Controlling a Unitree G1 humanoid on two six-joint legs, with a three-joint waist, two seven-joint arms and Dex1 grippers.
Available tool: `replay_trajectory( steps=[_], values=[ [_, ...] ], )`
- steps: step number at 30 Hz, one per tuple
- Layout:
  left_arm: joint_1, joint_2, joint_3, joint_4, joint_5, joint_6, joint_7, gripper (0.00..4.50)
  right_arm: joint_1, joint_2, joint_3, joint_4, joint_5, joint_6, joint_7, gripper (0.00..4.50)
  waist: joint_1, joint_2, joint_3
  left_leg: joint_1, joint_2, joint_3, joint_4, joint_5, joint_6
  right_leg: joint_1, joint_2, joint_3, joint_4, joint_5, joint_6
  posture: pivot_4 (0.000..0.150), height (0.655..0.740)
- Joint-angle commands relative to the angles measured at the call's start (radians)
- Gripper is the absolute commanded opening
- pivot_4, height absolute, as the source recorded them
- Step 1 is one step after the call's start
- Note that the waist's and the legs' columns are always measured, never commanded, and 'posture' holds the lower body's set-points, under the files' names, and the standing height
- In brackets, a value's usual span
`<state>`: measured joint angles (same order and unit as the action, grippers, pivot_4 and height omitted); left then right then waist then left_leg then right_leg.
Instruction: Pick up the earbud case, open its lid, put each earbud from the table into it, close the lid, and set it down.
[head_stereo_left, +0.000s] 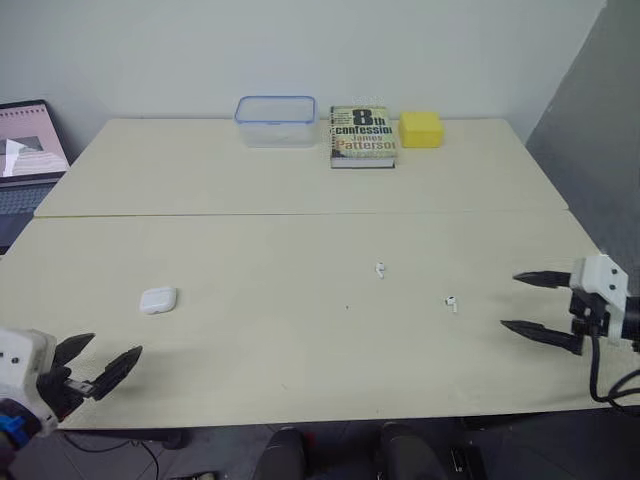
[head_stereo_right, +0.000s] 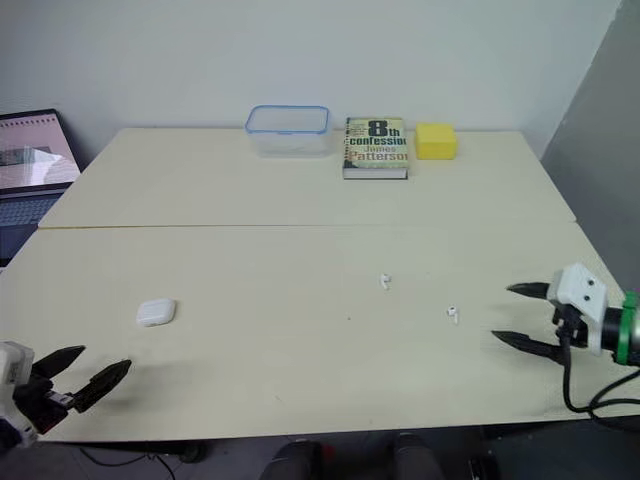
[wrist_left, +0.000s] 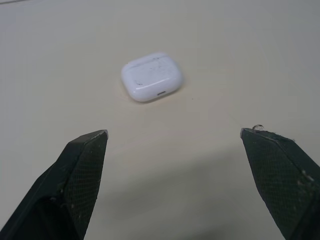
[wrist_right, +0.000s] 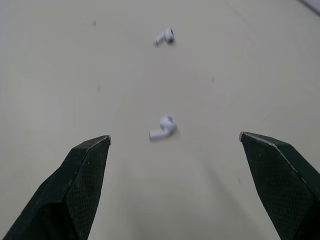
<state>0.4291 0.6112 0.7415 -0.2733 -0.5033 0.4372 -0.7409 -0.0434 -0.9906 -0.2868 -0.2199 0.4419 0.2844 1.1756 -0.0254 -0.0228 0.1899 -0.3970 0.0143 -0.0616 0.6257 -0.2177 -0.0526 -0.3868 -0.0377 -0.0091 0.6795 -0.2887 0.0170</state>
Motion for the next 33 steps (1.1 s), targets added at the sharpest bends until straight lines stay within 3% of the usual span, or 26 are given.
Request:
replay_trajectory(
  steps=[1,6,11,17,33],
  values=[
    [-0.037,-0.021,-0.025,-0.037,0.004,0.02,0.084,4.5,-0.087,0.016,0.04,-0.101,0.069,0.083,-0.034,4.34,0.001,0.0,0.0,0.0,0.0,-0.001,0.0,0.0,0.0,0.0,0.0,0.0,0.0,0.0,0.0,0.15,0.74],
    [-0.127,-0.061,-0.142,-0.006,0.006,0.112,0.173,4.5,-0.303,0.082,0.154,-0.151,0.123,0.175,-0.066,4.34,0.002,-0.001,0.0,-0.001,-0.001,0.0,0.001,0.0,0.0,0.0,0.001,-0.001,0.0,0.001,0.001,0.15,0.74],
    [-0.225,-0.1,-0.214,0.058,0.038,0.145,0.273,4.5,-0.404,0.096,0.209,-0.145,0.136,0.204,-0.038,4.34,0.01,-0.001,0.0,-0.003,-0.003,0.0,0.001,0.0,0.0,0.0,0.002,-0.001,-0.001,0.001,0.002,0.15,0.74],
    [-0.292,-0.141,-0.238,0.115,0.061,0.159,0.361,4.5,-0.449,0.103,0.238,-0.122,0.129,0.201,-0.015,4.34,0.019,0.0,-0.001,-0.001,-0.002,-0.001,0.001,0.0,0.0,0.0,0.002,-0.001,0.0,0.001,0.002,0.15,0.74],
    [-0.451,-0.131,-0.305,0.227,0.099,0.238,0.442,4.5,-0.517,0.139,0.296,-0.106,0.135,0.217,0.022,4.34,0.022,0.004,-0.003,0.001,-0.002,-0.001,0.001,0.0,0.0,0.001,0.004,-0.002,0.001,0.002,0.002,0.15,0.74]
  ],
)
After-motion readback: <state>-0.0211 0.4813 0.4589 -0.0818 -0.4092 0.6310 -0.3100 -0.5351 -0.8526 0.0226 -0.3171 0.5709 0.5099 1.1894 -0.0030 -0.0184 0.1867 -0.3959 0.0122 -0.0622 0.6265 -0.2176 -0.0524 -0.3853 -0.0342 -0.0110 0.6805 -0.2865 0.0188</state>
